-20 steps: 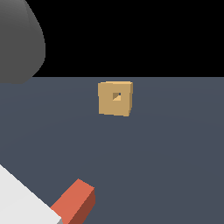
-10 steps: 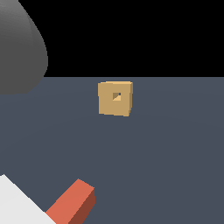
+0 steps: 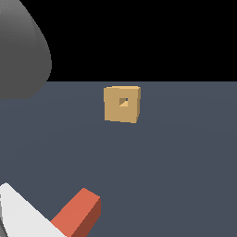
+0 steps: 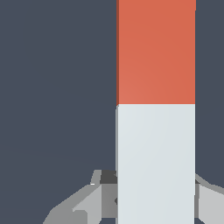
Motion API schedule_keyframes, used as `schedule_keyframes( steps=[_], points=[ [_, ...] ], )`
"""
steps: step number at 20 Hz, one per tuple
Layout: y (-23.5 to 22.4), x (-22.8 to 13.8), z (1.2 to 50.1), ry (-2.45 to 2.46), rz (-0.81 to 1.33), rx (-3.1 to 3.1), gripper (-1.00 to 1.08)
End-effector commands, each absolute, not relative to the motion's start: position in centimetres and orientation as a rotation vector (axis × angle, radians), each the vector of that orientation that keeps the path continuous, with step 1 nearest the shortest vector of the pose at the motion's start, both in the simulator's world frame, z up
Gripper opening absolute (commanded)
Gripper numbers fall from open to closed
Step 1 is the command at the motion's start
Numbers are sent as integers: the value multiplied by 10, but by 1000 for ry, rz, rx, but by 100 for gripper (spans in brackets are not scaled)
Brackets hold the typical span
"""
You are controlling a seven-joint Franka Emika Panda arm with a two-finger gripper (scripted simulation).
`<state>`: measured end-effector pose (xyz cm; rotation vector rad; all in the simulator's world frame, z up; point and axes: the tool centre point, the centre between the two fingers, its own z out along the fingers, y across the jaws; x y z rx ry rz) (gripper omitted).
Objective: Insert the peg into the horizontal hole in a box.
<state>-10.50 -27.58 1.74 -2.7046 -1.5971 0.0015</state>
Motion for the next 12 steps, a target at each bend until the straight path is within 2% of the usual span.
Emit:
schedule_keyframes(
  steps=[1,7,12],
  points=[
    [-269,-102,19,-1605,0,-2701,-100],
    [-231,-90,27,-1638,0,-2681,-100],
    [-178,-74,38,-1684,0,-2653,-100]
  ],
)
